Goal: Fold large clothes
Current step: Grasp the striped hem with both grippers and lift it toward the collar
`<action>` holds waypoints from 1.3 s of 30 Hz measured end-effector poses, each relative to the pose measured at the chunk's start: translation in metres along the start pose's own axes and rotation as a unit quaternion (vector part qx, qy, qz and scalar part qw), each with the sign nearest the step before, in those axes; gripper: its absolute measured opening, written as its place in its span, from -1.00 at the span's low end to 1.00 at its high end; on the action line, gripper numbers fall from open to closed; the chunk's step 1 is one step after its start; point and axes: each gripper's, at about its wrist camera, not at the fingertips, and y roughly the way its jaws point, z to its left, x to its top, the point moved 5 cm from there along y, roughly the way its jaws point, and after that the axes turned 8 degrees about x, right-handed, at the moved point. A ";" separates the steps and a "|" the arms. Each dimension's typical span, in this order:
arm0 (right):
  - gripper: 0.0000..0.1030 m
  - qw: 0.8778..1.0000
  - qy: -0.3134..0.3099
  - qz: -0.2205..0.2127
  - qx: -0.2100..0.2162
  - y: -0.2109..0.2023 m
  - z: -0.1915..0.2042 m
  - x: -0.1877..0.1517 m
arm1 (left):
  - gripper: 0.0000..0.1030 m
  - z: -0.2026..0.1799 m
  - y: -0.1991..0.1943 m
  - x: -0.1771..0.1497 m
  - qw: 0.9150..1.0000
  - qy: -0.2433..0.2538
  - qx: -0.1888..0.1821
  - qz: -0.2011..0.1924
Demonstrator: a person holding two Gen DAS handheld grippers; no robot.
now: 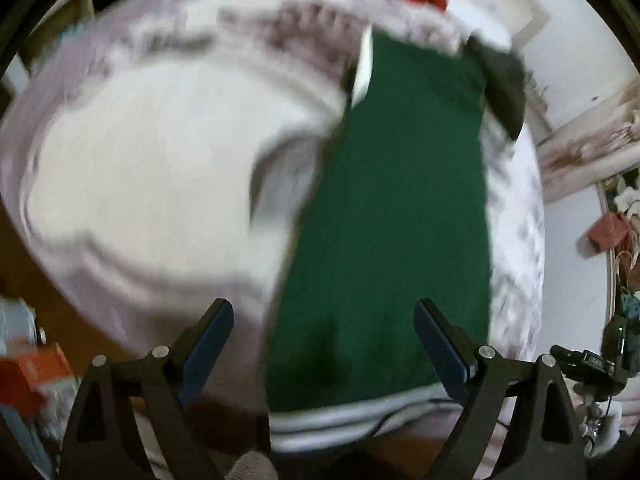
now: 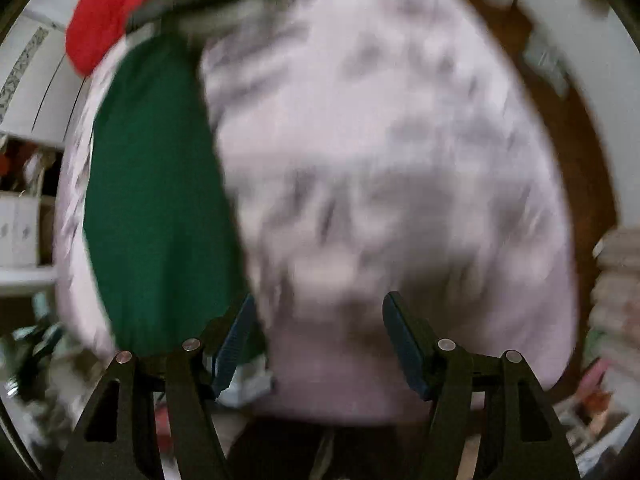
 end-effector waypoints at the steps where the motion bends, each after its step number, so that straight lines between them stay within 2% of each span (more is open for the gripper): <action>1: 0.33 0.999 0.009 0.024 0.027 0.019 -0.003 -0.013 | 0.78 0.002 0.014 -0.016 1.000 -0.001 0.015 0.016; 5: 0.33 0.991 0.041 0.063 0.113 0.082 -0.003 -0.034 | 0.78 -0.002 0.060 -0.061 0.994 0.038 0.091 0.048; 6: 0.33 0.990 0.038 0.065 0.119 0.095 0.001 -0.036 | 0.78 -0.004 0.066 -0.066 0.993 0.043 0.100 0.050; 8: 0.33 0.992 0.014 0.075 0.102 0.119 0.011 -0.040 | 0.79 -0.009 0.075 -0.074 0.990 0.051 0.122 0.049; 11: 0.33 0.992 -0.001 0.086 0.095 0.136 0.022 -0.048 | 0.79 -0.014 0.074 -0.079 0.988 0.057 0.140 0.040; 16: 0.33 0.993 -0.019 0.091 0.070 0.143 0.031 -0.063 | 0.79 -0.019 0.071 -0.083 0.986 0.060 0.151 0.032; 29: 0.33 0.993 -0.020 0.108 0.041 0.143 0.034 -0.069 | 0.79 -0.005 0.061 -0.088 0.988 0.055 0.141 0.022; 31: 0.33 0.992 -0.029 0.121 0.024 0.134 0.029 -0.080 | 0.78 0.001 0.052 -0.090 0.990 0.047 0.134 0.019; 33: 0.33 0.988 -0.052 0.140 -0.022 0.123 0.017 -0.096 | 0.78 0.010 0.038 -0.092 0.991 0.037 0.126 0.012; 35: 0.33 0.973 -0.087 0.175 -0.125 0.115 -0.007 -0.116 | 0.78 0.020 0.026 -0.093 0.993 0.023 0.120 0.007; 36: 0.33 0.959 -0.107 0.194 -0.178 0.111 -0.021 -0.125 | 0.78 0.024 0.023 -0.092 0.993 0.016 0.117 0.006; 37: 0.33 0.949 -0.118 0.203 -0.211 0.108 -0.033 -0.131 | 0.78 0.028 0.021 -0.092 0.993 0.011 0.114 0.005; 38: 0.33 0.949 -0.116 0.199 -0.215 0.106 -0.038 -0.132 | 0.78 0.032 0.021 -0.091 0.993 0.008 0.115 0.005; 39: 0.33 0.958 -0.103 0.183 -0.196 0.102 -0.040 -0.128 | 0.78 0.034 0.022 -0.089 0.993 0.007 0.116 0.004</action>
